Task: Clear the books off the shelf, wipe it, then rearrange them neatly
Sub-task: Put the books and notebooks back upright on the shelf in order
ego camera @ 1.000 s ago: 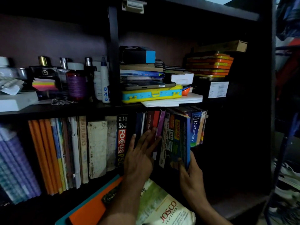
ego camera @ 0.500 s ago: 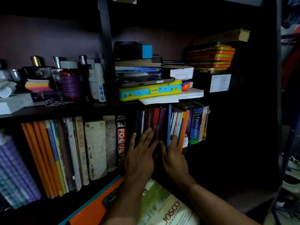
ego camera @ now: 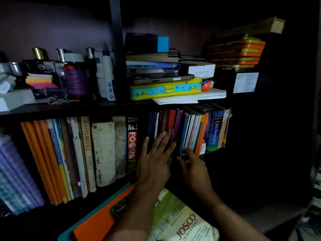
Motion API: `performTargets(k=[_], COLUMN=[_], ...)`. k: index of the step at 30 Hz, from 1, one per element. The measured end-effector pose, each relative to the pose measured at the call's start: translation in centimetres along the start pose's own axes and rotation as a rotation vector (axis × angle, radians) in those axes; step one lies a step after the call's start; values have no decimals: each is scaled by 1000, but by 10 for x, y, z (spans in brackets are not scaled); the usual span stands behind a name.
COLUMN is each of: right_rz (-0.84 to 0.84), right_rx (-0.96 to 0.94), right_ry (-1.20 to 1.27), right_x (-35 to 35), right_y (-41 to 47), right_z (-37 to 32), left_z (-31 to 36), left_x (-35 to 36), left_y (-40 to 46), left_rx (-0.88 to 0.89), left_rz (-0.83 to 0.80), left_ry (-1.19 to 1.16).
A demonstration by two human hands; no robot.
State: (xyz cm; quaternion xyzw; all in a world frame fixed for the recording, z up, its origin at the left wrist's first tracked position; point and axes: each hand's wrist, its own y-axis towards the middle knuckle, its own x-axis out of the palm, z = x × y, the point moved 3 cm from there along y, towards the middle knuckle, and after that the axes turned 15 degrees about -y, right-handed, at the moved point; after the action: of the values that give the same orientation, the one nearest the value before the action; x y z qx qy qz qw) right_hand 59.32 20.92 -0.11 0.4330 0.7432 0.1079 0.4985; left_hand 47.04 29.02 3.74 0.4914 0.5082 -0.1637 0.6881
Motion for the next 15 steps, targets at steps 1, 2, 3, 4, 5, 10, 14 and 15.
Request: performTargets(k=[1, 2, 3, 4, 5, 10, 14, 15], right_rz=[-10, -15, -34, -52, -75, -189, -499, -585], right_rx=[15, 28, 48, 67, 93, 212, 113, 93], right_ry=[-36, -75, -115, -143, -171, -147, 164, 154], right_x=[1, 3, 5, 7, 9, 5, -27, -37], right_y=[3, 7, 11, 14, 17, 17, -28, -45], right_z=[1, 3, 5, 6, 8, 5, -15, -19], left_z=[0, -1, -2, -2, -2, -1, 3, 3], left_x=[2, 3, 4, 6, 7, 5, -8, -12], left_y=[0, 0, -1, -1, 0, 2, 2, 0], left_rx=[4, 11, 22, 31, 43, 63, 115, 108], left_rz=[20, 54, 93, 123, 129, 108, 231, 296], left_ry=[-8, -26, -44, -58, -63, -54, -253, -401])
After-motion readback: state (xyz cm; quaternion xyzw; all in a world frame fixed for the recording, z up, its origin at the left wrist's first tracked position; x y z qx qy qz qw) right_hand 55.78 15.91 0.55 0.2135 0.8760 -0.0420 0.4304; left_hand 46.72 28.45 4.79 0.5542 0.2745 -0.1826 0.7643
